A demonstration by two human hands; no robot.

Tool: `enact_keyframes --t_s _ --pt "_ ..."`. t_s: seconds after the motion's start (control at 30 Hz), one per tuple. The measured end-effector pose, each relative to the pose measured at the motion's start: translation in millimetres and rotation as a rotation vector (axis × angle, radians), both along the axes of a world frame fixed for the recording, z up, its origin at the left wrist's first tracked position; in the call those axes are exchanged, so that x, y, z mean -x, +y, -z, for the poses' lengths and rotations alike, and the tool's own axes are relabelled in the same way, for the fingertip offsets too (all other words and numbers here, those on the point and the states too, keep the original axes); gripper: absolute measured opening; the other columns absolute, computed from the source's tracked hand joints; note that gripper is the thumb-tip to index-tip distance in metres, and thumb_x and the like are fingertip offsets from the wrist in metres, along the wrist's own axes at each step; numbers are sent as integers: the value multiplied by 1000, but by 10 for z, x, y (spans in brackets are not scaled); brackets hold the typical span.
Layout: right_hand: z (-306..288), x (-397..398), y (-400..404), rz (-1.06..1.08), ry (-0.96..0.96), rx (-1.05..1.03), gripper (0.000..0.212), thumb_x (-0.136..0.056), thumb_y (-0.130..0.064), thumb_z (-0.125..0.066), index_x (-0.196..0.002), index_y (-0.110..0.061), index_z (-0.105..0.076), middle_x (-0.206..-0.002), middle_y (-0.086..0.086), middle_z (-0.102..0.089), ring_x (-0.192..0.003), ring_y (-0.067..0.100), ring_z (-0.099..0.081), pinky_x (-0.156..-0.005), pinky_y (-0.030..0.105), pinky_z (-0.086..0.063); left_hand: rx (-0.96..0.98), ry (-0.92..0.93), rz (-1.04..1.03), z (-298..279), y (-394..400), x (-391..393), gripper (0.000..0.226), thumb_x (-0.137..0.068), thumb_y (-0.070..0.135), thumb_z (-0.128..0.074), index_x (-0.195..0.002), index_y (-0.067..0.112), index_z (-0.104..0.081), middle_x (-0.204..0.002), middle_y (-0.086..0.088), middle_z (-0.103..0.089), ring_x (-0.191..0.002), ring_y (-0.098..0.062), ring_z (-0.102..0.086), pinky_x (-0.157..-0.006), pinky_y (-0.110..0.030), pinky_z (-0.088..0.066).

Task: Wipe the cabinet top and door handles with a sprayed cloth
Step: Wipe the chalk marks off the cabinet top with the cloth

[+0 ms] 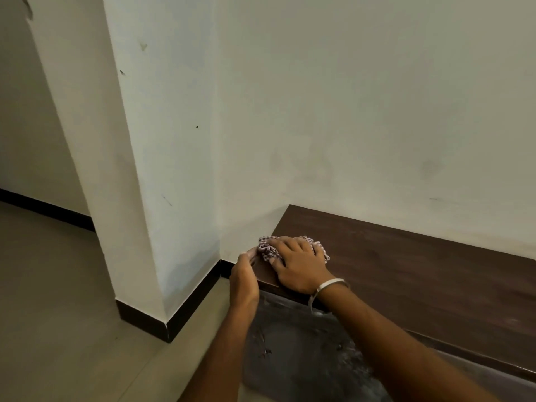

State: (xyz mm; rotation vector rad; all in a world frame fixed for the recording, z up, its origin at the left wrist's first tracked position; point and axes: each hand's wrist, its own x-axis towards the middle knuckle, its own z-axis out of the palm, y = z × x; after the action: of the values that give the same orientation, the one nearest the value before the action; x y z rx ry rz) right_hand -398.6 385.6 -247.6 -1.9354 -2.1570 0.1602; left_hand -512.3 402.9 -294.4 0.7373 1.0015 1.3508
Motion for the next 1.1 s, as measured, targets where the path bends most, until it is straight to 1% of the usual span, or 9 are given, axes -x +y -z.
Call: enact_keyframes --t_s 0.07,0.2,0.37,0.6,0.83,0.9,0.97,1.03,1.1 --pt "19 2 -113 -23 -2 -14 47 -98 -48 -32 -145 -44 -25 -155 -14 -23 -145 18 -13 -116 54 -2 1 -57 14 4 -15 6 48 -101 22 -23 -117 5 -65 -120 -20 -66 -110 -29 -63 -101 -43 -48" --pt "-14 -8 -97 -16 -1 18 48 -98 -48 -32 -145 -44 -24 -155 -13 -22 -145 18 -13 -115 54 -1 4 -103 12 -4 -60 19 51 -103 23 -20 -124 2 -61 -119 -18 -65 -105 -26 -63 -88 -34 -52" --pt "-49 37 114 49 13 58 49 -98 -48 -32 -146 -44 -23 -157 -12 -20 -146 21 -10 -115 55 0 9 -156 30 -23 -68 24 53 -104 28 -17 -133 1 -53 -129 -20 -59 -117 -32 -57 -106 -45 -42" --pt "-34 149 -184 -6 31 31 49 -98 -46 -34 -145 -42 -24 -156 -11 -21 -145 21 -12 -115 56 0 -23 -169 -8 -1 -46 63 56 -106 29 -13 -134 -2 -50 -128 -21 -56 -111 -27 -54 -91 -34 -46" --pt "35 307 -583 -51 42 -86 47 -97 -44 -36 -143 -41 -30 -153 -10 -28 -143 20 -17 -114 55 -1 45 -294 -29 -12 -54 101 49 -100 21 -25 -128 -4 -56 -121 -25 -59 -111 -38 -57 -98 -45 -47" --pt "43 301 -614 -45 48 -107 46 -97 -44 -36 -143 -40 -31 -153 -10 -30 -143 20 -18 -115 54 -1 31 -265 -34 -48 -74 79 46 -99 20 -28 -123 -3 -59 -118 -23 -62 -108 -37 -60 -98 -46 -48" --pt "57 269 -665 -29 42 -123 46 -97 -45 -36 -143 -41 -31 -152 -10 -31 -143 19 -19 -115 53 -2 15 -194 -61 -69 -109 50 41 -97 20 -34 -119 1 -63 -111 -16 -66 -101 -30 -64 -90 -40 -52" --pt "65 186 -736 -3 39 -125 46 -97 -45 -35 -143 -42 -29 -153 -11 -30 -143 18 -19 -116 52 -2 -11 -62 -88 -24 -105 27 38 -96 22 -37 -114 8 -67 -110 -9 -69 -98 -23 -66 -88 -37 -53" --pt "60 62 -813 30 44 -106 47 -98 -46 -34 -144 -43 -27 -153 -12 -28 -144 18 -17 -116 52 -2 -38 118 -116 21 -97 22 35 -91 29 -44 -105 19 -74 -109 -2 -72 -99 -20 -67 -93 -41 -53"
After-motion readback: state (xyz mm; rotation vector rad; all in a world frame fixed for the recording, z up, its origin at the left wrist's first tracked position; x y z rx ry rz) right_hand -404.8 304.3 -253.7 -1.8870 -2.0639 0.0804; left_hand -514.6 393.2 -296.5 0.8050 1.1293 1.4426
